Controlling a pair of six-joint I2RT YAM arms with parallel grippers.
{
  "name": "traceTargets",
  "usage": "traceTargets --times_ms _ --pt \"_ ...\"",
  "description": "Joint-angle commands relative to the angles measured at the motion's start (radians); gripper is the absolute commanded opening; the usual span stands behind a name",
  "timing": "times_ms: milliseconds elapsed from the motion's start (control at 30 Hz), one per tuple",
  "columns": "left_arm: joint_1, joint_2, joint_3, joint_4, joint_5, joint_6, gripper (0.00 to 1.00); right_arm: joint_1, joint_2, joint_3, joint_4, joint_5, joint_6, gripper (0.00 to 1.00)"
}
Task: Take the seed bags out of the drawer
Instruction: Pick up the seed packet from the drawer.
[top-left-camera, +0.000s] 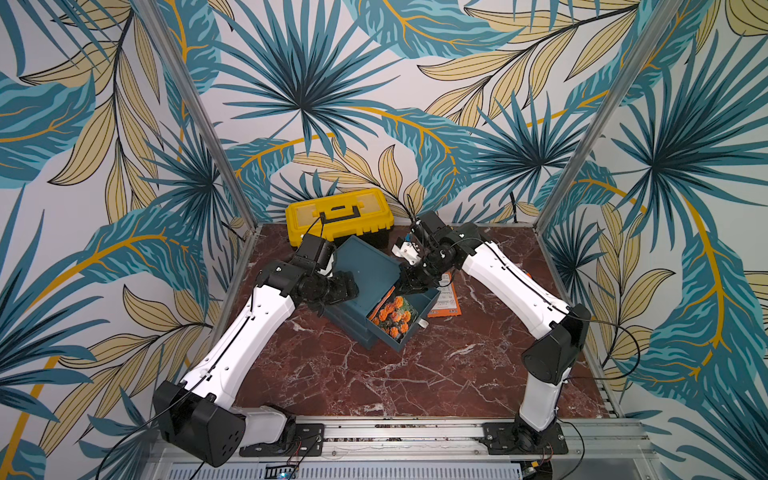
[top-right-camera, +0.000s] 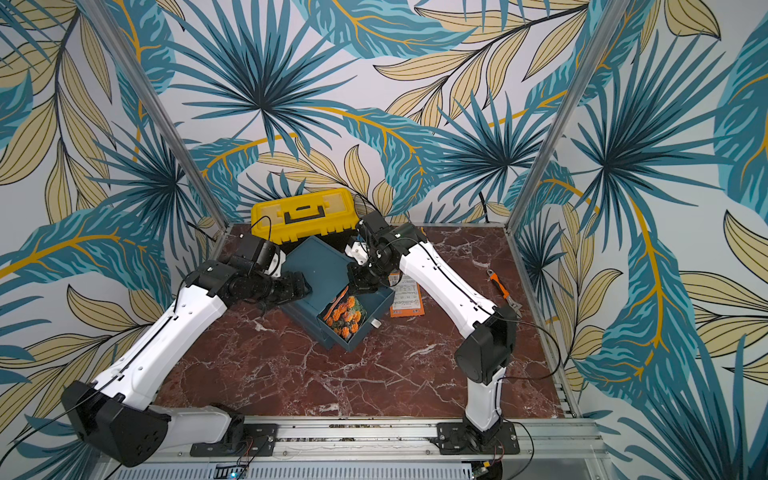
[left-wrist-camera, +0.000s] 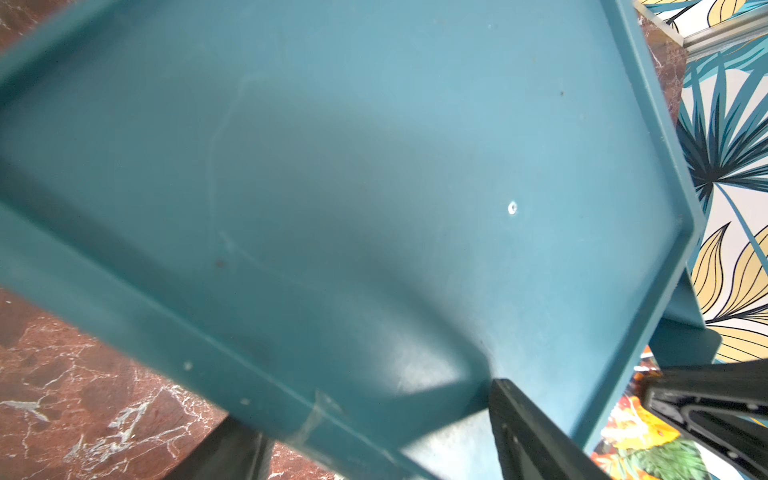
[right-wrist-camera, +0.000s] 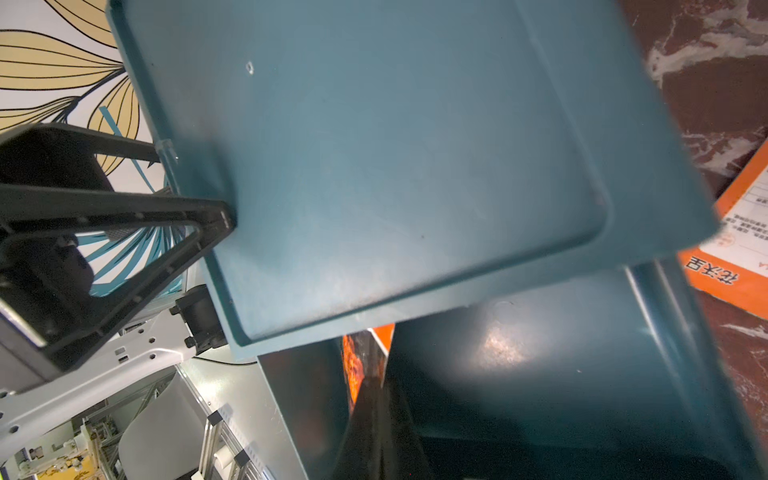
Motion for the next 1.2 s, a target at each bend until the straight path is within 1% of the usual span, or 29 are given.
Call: traceTargets --times_ms 0,400,567,900,1167 --pt "-0.003 0.004 -0.002 0.015 0.012 0.012 0.83 -0.017 -0.014 0.023 -0.017 -0.028 0.028 0.00" --pt "-0.003 0.003 -0.002 0.018 0.013 0.012 0.83 -0.069 -0.060 0.021 -0.035 -0.099 0.049 0.00" --pt "-0.003 0.004 0.001 0.018 0.014 0.013 0.83 -0.080 -0.094 0.012 -0.070 -0.098 0.034 0.00" --pt "-0.003 0.013 0.006 0.021 0.021 0.016 0.83 -0.101 -0.205 -0.078 -0.089 -0.082 0.021 0.00" --pt "-0.003 0.013 0.009 0.018 0.018 0.018 0.83 -0.158 -0.320 -0.145 -0.091 -0.070 0.014 0.00"
